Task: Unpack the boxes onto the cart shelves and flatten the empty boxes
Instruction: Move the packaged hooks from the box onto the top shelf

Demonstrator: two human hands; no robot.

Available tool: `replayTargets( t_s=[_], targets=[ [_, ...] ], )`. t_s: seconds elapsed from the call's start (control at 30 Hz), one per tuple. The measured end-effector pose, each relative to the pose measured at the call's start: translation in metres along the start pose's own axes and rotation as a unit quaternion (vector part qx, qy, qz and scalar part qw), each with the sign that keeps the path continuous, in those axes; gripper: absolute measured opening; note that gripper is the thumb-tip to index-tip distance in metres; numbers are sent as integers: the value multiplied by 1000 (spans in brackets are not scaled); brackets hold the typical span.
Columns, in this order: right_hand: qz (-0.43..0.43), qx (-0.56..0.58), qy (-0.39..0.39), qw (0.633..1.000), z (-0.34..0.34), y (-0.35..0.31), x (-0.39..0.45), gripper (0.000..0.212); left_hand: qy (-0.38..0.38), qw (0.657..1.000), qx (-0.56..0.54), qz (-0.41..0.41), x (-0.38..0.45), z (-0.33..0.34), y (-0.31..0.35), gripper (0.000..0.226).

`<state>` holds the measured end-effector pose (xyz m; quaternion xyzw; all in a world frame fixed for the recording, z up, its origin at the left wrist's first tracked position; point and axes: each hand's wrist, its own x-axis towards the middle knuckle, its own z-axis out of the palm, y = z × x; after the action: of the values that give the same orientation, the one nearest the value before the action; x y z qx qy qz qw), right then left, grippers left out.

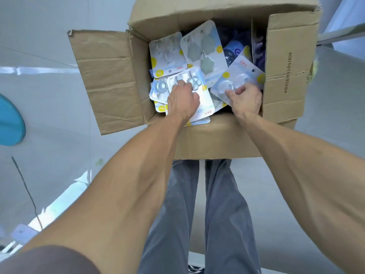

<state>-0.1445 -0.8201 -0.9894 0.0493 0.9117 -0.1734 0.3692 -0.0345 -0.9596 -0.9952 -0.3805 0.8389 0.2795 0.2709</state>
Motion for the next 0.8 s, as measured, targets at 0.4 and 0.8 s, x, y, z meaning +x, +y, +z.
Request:
replayTargets(
  t_s=[0.4, 0.8],
  targets=[
    [-260, -333, 47, 905, 25, 11, -11, 43, -8, 961, 252, 116, 26, -2, -24, 28],
    [-299, -395, 38, 868, 4, -20, 7, 24, 80, 984, 123, -106, 25, -31, -42, 31]
  ],
)
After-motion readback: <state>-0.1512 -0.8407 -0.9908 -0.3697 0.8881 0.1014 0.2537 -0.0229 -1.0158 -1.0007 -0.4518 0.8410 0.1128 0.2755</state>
